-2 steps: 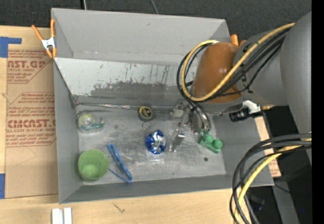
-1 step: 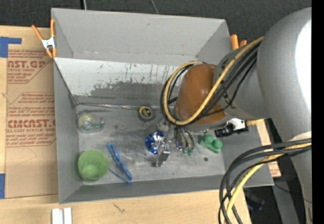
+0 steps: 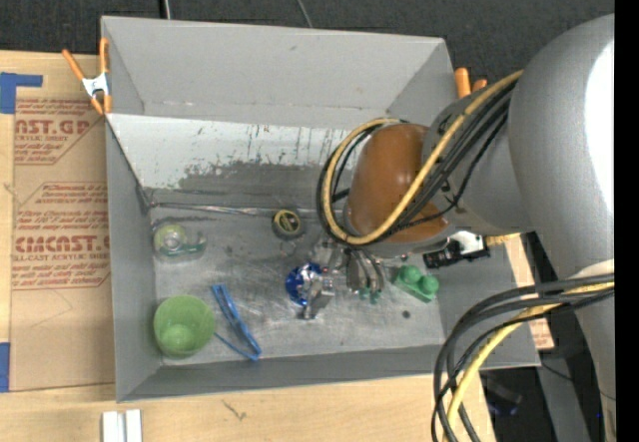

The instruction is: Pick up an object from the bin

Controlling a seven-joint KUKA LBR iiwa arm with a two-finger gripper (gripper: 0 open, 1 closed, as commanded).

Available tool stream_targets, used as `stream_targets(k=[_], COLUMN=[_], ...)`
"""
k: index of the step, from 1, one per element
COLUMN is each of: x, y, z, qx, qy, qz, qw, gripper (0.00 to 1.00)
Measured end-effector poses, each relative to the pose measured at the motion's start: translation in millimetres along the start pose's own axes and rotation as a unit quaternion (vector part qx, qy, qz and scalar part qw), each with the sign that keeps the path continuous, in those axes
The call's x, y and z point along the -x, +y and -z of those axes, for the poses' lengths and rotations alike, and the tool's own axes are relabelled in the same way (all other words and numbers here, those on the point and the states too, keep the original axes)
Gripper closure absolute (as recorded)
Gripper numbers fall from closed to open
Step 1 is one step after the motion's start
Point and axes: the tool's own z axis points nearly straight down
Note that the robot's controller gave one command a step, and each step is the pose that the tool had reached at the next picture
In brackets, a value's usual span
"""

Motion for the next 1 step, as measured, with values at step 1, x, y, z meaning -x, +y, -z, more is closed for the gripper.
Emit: stream_targets(k=[1], x=[42.7], y=[-51.1], z=[147.1], qx=[-0.001], qy=[0.0070], qz=[-0.001], qw=[1.0000], gripper=[1.00])
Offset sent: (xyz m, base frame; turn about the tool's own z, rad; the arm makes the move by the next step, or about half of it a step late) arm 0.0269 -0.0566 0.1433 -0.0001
